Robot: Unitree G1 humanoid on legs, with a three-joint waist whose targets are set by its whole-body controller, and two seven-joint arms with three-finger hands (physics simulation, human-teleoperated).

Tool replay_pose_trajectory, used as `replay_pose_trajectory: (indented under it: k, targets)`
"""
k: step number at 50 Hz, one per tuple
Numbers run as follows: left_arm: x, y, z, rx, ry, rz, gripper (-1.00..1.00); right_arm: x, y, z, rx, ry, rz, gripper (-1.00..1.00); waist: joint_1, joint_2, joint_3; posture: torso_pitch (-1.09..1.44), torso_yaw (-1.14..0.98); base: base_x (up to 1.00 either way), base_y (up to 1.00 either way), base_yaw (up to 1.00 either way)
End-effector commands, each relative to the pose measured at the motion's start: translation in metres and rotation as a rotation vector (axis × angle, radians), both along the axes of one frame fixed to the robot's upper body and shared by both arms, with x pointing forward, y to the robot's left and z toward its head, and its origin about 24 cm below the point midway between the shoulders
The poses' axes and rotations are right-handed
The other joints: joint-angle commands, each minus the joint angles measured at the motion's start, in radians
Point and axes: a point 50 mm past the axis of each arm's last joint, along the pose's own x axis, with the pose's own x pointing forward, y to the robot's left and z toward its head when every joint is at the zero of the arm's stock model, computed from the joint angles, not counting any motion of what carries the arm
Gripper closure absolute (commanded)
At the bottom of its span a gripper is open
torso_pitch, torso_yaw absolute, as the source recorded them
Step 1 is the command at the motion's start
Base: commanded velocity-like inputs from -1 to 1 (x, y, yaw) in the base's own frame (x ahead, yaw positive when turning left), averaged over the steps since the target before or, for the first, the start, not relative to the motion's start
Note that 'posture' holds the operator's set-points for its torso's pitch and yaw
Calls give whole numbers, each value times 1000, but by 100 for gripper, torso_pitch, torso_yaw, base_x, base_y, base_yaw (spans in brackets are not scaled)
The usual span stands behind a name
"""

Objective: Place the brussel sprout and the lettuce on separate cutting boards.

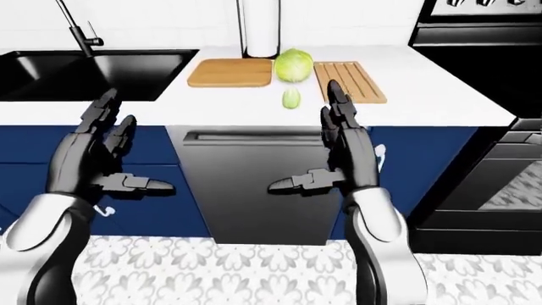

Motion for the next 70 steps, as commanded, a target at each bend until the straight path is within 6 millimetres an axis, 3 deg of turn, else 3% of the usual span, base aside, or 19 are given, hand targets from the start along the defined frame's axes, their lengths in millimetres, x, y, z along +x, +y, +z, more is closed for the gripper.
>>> replay_pose_trajectory:
  k: [1,8,14,15,17,19,20,28,32,37,46,49,52,57,60,62,63,65,70]
  targets:
    - [-5,-6,20,18,-118,-30,-100,-6,-3,21,-6,-117,-18,-100,-4,0,-22,0,0,42,-6,0]
    - [-6,-4,21,16,-126,-24,-100,-9,-4,23,-1,-119,-20,-100,2,-18,-33,0,0,38,-22,0]
    - [-5,-5,20,19,-128,-24,-100,-10,-6,24,28,-120,-18,-100,-8,-105,-64,0,0,2,-34,0]
    - [-5,-5,20,20,-128,-24,-100,-10,-5,23,32,-119,-16,-100,-49,-61,-50,0,0,0,0,-80]
    - [-6,-5,21,20,-129,-24,-100,-9,-6,24,36,-120,-18,-100,-39,-121,-33,0,0,0,0,-90]
    - [-6,-5,22,22,-131,-24,-100,-10,-5,24,31,-124,-17,-100,-22,-118,-36,0,0,0,-39,-45]
    - [-7,-5,24,23,-134,-23,-100,-10,-4,25,21,-134,-18,-100,-38,-77,-33,0,0,0,0,0]
    - [-9,-4,26,27,-137,-23,-100,-12,-3,28,11,-143,-10,-100,-31,-90,-26,0,0,0,0,0]
    - [-8,-5,27,28,-137,-24,-100,-10,-4,29,0,-139,-18,-100,-26,-35,-53,0,0,3,-3,0]
    - [-7,-5,25,29,-135,-26,-100,-10,-4,29,6,-140,-23,-100,-5,-10,-26,0,0,20,-14,0]
    - [-6,-5,26,30,-136,-26,-100,-11,-8,33,45,-145,-39,-100,-27,-27,-49,0,0,13,-23,-11]
    - [-7,-5,27,31,-137,-25,-100,-11,-8,33,46,-147,-39,-100,-20,-152,-42,0,0,0,0,-100]
    - [-8,-5,27,32,-139,-25,-100,-11,-7,34,25,-161,-40,-100,-30,-53,-2,0,0,0,-49,0]
    - [-8,-4,27,31,-139,-25,-100,-12,-5,34,27,-162,-26,-100,-21,-58,-8,0,0,0,0,0]
    - [-7,-4,28,30,-141,-23,-100,-10,-5,34,19,-155,-28,-100,-25,-21,-30,0,0,0,0,0]
    - [-7,-4,27,31,-140,-23,-100,-11,-4,34,9,-153,-27,-100,-23,-42,-26,0,0,0,0,0]
    - [-8,-3,27,30,-140,-23,-100,-12,-3,35,11,-155,-20,-100,-20,-39,-60,0,0,24,0,0]
    - [-8,-4,27,30,-140,-24,-100,-12,-3,35,10,-156,-18,-100,-11,-47,-14,0,0,31,0,0]
    - [-8,-4,27,30,-140,-24,-100,-11,-3,33,12,-156,-16,-100,1,-67,-16,0,0,34,0,0]
